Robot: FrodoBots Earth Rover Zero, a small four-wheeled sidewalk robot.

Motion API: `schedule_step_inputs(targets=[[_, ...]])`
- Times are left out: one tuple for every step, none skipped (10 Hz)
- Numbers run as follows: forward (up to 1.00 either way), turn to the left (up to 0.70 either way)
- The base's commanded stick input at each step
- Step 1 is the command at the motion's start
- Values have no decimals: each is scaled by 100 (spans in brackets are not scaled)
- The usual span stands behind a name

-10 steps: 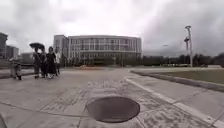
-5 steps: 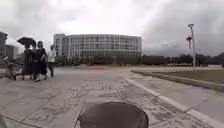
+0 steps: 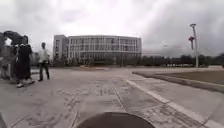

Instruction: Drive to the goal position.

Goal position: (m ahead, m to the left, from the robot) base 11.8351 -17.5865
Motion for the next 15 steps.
schedule_step_inputs(targets=[[70, 1], [70, 1], [70, 1], [70, 1], [70, 1], [70, 1], [70, 1], [70, 1], [70, 1], [70, 1], [70, 1], [70, 1], [70, 1], [70, 1], [70, 1]])
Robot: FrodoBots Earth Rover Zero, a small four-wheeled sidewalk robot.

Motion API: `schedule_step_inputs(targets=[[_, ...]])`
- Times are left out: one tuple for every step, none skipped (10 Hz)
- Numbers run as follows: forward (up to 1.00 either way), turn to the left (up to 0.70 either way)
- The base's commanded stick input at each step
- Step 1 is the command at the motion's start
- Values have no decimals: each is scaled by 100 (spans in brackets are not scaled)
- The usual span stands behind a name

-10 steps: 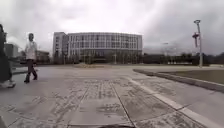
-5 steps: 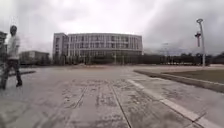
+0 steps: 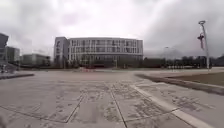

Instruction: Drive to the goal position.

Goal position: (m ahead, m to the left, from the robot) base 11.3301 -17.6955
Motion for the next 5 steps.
schedule_step_inputs(targets=[[70, 1], [70, 1], [70, 1], [70, 1], [70, 1]])
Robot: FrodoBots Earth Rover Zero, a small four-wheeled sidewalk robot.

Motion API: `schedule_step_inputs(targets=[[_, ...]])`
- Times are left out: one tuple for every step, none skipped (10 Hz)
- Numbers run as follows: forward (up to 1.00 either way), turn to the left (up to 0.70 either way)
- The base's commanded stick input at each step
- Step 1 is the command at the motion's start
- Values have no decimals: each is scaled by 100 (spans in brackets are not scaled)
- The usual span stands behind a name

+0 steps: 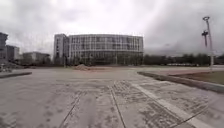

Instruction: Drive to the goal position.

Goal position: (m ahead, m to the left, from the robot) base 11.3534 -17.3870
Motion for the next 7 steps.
schedule_step_inputs(targets=[[70, 1], [70, 1], [70, 1], [70, 1], [70, 1], [70, 1], [70, 1]])
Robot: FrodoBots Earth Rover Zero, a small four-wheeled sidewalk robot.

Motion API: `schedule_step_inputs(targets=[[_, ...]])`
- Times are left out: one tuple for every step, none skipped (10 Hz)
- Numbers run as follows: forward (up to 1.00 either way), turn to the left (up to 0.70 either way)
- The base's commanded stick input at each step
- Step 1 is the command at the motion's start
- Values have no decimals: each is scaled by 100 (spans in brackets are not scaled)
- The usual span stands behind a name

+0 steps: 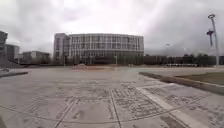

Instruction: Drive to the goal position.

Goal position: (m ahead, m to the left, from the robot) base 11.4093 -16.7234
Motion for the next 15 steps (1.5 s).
schedule_step_inputs(targets=[[70, 1], [70, 1], [70, 1], [70, 1], [70, 1], [70, 1], [70, 1], [70, 1], [70, 1], [70, 1], [70, 1], [70, 1], [70, 1], [70, 1], [70, 1]])
